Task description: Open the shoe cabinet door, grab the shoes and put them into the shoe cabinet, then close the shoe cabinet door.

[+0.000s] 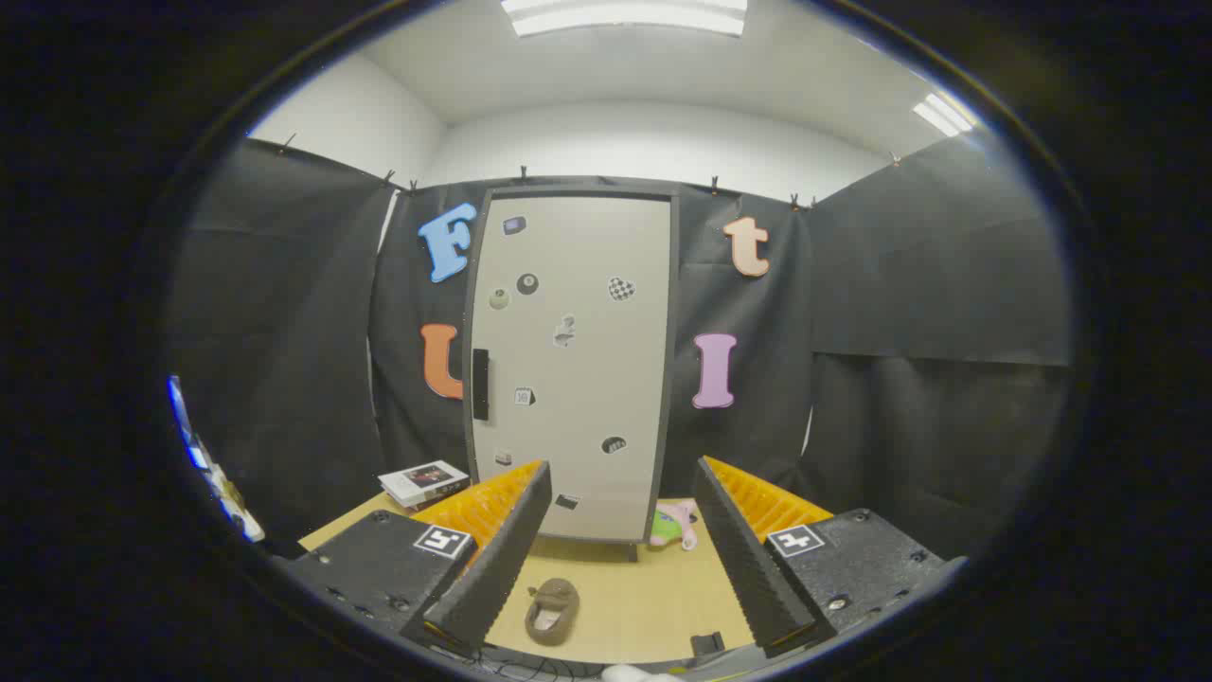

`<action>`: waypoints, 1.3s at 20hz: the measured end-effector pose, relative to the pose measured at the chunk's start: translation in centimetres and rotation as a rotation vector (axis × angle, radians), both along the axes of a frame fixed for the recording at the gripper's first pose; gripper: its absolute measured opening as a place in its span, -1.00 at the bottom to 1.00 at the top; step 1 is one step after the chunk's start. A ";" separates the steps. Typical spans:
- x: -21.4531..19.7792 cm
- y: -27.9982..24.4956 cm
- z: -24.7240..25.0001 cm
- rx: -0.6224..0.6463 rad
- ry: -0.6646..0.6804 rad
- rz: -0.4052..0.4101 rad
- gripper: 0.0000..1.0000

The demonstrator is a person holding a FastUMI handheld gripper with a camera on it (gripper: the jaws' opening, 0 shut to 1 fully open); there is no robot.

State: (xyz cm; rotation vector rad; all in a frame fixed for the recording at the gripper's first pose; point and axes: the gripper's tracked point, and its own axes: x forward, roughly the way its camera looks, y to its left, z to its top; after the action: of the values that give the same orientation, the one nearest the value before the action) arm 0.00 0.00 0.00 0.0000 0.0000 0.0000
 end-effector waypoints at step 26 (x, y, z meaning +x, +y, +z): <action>12.3 11.2 -1.0 -0.008 0.062 0.075 0.98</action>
State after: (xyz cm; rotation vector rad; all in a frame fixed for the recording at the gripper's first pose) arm 12.34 11.18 -0.98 -0.0084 0.0621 0.0753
